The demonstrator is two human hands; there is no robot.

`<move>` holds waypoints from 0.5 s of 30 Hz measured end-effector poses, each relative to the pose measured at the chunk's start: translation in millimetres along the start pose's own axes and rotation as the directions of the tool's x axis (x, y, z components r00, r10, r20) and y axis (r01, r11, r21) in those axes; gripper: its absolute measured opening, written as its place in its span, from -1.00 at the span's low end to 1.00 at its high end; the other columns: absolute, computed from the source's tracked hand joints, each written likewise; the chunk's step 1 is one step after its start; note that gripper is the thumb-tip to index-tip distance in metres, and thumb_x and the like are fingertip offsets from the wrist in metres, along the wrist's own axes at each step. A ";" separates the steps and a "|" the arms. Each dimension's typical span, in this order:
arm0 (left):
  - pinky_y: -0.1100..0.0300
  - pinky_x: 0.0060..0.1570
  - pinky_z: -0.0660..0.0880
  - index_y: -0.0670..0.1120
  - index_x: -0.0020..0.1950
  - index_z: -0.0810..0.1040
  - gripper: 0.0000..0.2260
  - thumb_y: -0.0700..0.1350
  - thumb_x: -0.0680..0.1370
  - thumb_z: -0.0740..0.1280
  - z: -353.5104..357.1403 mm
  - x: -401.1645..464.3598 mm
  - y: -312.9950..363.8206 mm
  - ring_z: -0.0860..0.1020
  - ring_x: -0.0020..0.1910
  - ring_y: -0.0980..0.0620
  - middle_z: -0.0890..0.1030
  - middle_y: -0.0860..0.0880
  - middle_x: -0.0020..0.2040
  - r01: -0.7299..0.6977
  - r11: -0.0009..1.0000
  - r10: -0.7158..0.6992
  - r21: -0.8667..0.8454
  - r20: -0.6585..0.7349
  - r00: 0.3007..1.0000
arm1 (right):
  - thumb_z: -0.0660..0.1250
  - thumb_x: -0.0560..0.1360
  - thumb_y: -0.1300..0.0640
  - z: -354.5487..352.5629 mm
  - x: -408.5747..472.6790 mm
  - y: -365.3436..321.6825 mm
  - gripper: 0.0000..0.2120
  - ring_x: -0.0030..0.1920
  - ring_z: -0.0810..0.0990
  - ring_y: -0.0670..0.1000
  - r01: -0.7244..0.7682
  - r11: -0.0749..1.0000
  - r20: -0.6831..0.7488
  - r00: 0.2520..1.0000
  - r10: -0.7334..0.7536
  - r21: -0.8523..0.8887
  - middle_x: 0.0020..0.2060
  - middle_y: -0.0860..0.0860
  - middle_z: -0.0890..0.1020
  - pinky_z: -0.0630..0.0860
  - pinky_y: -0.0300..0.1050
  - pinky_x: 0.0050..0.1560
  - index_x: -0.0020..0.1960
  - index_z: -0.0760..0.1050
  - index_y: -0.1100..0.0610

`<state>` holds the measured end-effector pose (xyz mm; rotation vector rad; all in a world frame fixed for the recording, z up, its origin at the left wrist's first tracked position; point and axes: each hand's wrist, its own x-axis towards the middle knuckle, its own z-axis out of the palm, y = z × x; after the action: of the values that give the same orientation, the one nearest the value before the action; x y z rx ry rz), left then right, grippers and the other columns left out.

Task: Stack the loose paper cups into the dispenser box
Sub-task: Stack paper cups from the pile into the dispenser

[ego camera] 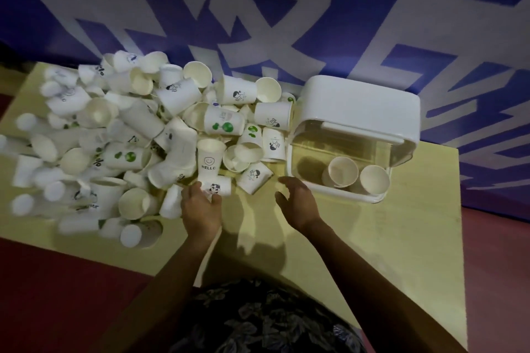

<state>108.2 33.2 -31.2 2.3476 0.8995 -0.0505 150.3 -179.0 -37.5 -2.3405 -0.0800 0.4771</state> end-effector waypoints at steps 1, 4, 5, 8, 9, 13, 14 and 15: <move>-0.11 0.11 0.45 -0.31 0.19 0.48 -0.67 -0.20 0.47 0.36 -2.0 6.1 -5.2 0.47 0.13 -0.30 0.51 -0.31 0.11 0.014 1.000 -0.014 -0.002 0.011 1.000 | 0.34 0.52 0.16 7.2 6.3 -4.2 -0.61 0.25 0.50 0.13 -0.029 1.000 0.005 1.000 0.029 -0.004 0.25 0.13 0.54 0.42 -0.05 0.25 0.32 0.46 0.20; -0.10 0.11 0.42 -0.31 0.19 0.46 -0.69 -0.21 0.49 0.34 -6.9 22.6 -11.4 0.47 0.13 -0.30 0.52 -0.32 0.11 0.048 0.998 -0.044 -0.041 0.092 0.995 | 0.36 0.50 0.19 24.8 22.2 -17.0 -0.54 0.30 0.46 0.16 -0.126 0.992 -0.014 0.992 0.126 0.013 0.32 0.13 0.48 0.44 0.03 0.27 0.38 0.38 0.19; -0.07 0.11 0.42 -0.29 0.20 0.45 -0.69 -0.20 0.50 0.33 -7.8 27.7 -12.2 0.49 0.13 -0.28 0.54 -0.30 0.12 0.076 0.994 -0.067 -0.072 0.129 0.989 | 0.36 0.49 0.20 29.7 26.7 -21.7 -0.50 0.32 0.45 0.17 -0.152 0.988 -0.013 0.988 0.152 0.012 0.36 0.13 0.45 0.44 0.05 0.27 0.40 0.35 0.18; 0.02 0.11 0.43 -0.20 0.25 0.50 -0.71 -0.20 0.53 0.30 -9.4 41.3 -16.8 0.54 0.13 -0.21 0.60 -0.20 0.14 0.166 0.970 -0.117 -0.178 0.257 0.959 | 0.35 0.50 0.20 43.4 38.3 -32.3 -0.46 0.37 0.39 0.17 -0.212 0.977 0.005 0.977 0.212 0.002 0.40 0.12 0.41 0.39 0.03 0.32 0.45 0.31 0.20; 0.04 0.10 0.44 -0.17 0.23 0.53 -0.73 -0.20 0.54 0.30 -9.7 45.4 -19.9 0.55 0.12 -0.19 0.62 -0.17 0.13 0.178 0.965 -0.117 -0.190 0.292 0.949 | 0.35 0.51 0.19 47.8 41.1 -34.4 -0.47 0.38 0.37 0.17 -0.234 0.972 0.004 0.972 0.234 0.000 0.39 0.13 0.43 0.37 0.01 0.33 0.44 0.33 0.21; 0.12 -0.04 0.42 -0.18 0.03 0.59 -0.88 -0.20 0.53 0.31 -13.7 53.1 -32.2 0.56 0.04 -0.17 0.64 -0.16 0.01 0.156 0.978 -0.098 -0.136 0.360 0.928 | 0.35 0.51 0.12 61.7 42.1 -41.6 -0.69 0.16 0.53 0.21 -0.320 0.947 -0.051 0.946 0.320 0.015 0.12 0.18 0.60 0.48 -0.01 0.10 0.20 0.49 0.23; 0.13 -0.06 0.41 -0.18 0.01 0.59 -0.89 -0.20 0.53 0.31 -15.5 52.7 -35.0 0.56 0.02 -0.16 0.63 -0.15 0.00 0.137 0.984 -0.085 -0.114 0.375 0.923 | 0.34 0.52 0.12 64.4 39.1 -44.0 -0.75 0.09 0.55 0.22 -0.342 0.940 -0.055 0.938 0.342 0.023 0.05 0.19 0.62 0.48 -0.01 0.02 0.12 0.51 0.23; 0.13 -0.07 0.42 -0.17 0.00 0.58 -0.89 -0.19 0.53 0.31 -17.3 51.6 -38.1 0.56 0.01 -0.14 0.63 -0.13 -0.02 0.118 0.988 -0.071 -0.096 0.389 0.918 | 0.32 0.52 0.13 66.5 34.8 -46.8 -0.80 0.04 0.57 0.22 -0.369 0.929 -0.056 0.927 0.370 0.036 0.00 0.19 0.63 0.48 -0.01 -0.03 0.07 0.51 0.23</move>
<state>121.3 95.5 -50.2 2.0803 0.7929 -0.4703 162.4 -94.5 -60.7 -2.3482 0.4026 0.5824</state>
